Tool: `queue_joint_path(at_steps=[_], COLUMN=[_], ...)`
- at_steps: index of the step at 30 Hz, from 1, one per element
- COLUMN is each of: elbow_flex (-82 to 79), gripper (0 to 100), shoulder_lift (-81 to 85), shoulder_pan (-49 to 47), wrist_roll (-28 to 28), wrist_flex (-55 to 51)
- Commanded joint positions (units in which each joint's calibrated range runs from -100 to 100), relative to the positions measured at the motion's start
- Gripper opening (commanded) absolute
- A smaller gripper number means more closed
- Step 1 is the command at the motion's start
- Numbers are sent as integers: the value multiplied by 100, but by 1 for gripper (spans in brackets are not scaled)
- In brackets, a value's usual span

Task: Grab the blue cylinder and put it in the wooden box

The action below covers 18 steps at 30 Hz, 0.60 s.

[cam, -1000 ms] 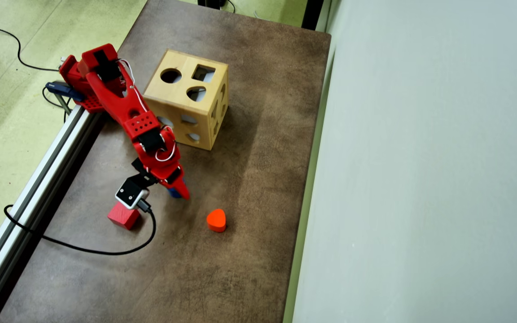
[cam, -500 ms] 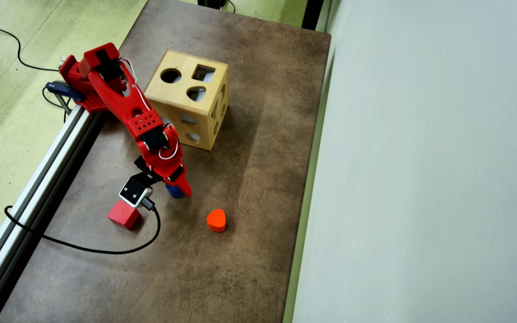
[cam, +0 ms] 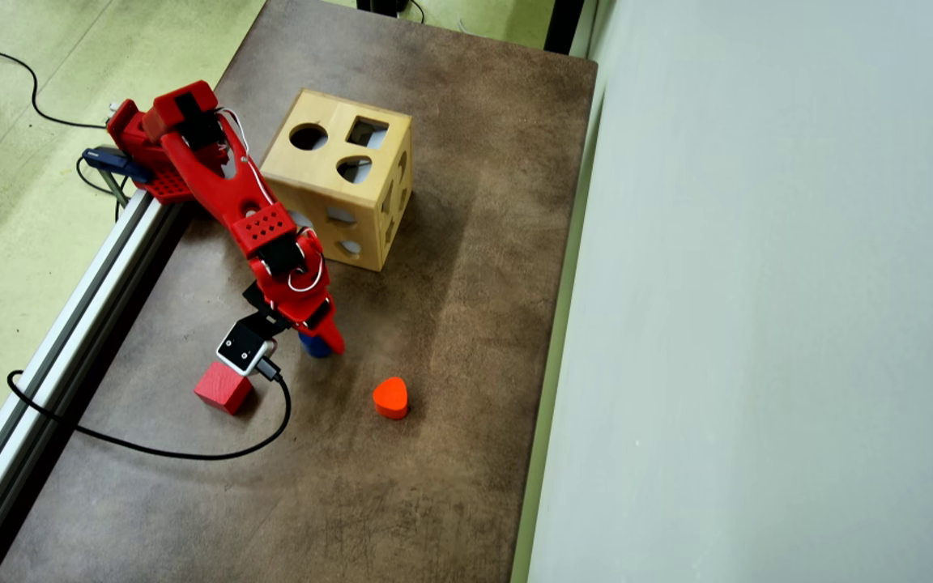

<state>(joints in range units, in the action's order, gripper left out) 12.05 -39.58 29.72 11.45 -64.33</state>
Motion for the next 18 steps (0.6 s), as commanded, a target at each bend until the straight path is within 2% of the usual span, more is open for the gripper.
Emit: queue_joint_path(at_steps=[1, 18], elbow_flex=[127, 154], gripper=[33, 34], shoulder_lift=[89, 13], shoulder_pan=[22, 37], wrist_roll=[20, 20], wrist_flex=[59, 68])
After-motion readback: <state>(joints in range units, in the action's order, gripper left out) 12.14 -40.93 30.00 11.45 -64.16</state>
